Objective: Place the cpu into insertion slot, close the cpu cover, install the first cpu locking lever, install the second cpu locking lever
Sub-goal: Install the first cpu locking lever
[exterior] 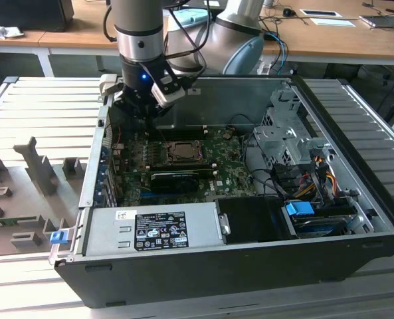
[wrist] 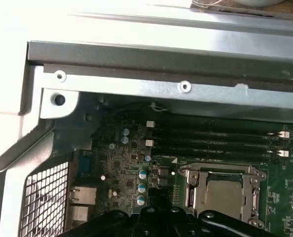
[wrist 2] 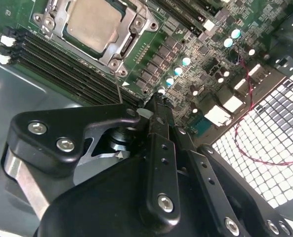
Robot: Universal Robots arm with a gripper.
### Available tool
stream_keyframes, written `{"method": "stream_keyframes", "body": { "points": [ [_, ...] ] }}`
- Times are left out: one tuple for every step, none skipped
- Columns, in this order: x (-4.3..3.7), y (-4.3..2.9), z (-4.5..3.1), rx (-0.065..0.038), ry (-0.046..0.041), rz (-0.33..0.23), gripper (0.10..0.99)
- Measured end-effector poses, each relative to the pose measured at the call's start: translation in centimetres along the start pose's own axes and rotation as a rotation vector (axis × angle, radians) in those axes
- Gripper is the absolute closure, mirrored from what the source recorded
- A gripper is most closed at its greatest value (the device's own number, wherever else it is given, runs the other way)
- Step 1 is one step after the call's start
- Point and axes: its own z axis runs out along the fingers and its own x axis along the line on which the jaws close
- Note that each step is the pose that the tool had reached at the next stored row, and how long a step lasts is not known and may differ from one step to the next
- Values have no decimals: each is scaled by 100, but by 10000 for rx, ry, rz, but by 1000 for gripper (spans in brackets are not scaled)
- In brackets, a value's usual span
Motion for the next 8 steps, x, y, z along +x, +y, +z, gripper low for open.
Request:
{"method": "stream_keyframes", "body": {
  "points": [
    [1,4,2,1,1,1,980],
    [2,8,3,1,0,8,980],
    [5,16,5,1,0,24,980],
    [7,22,6,1,-1,33,980],
    [9,27,6,1,-2,36,980],
    [16,34,6,2,-1,38,980],
    [22,41,7,2,-2,39,980],
    [28,50,8,1,-2,41,980]
  ]
}}
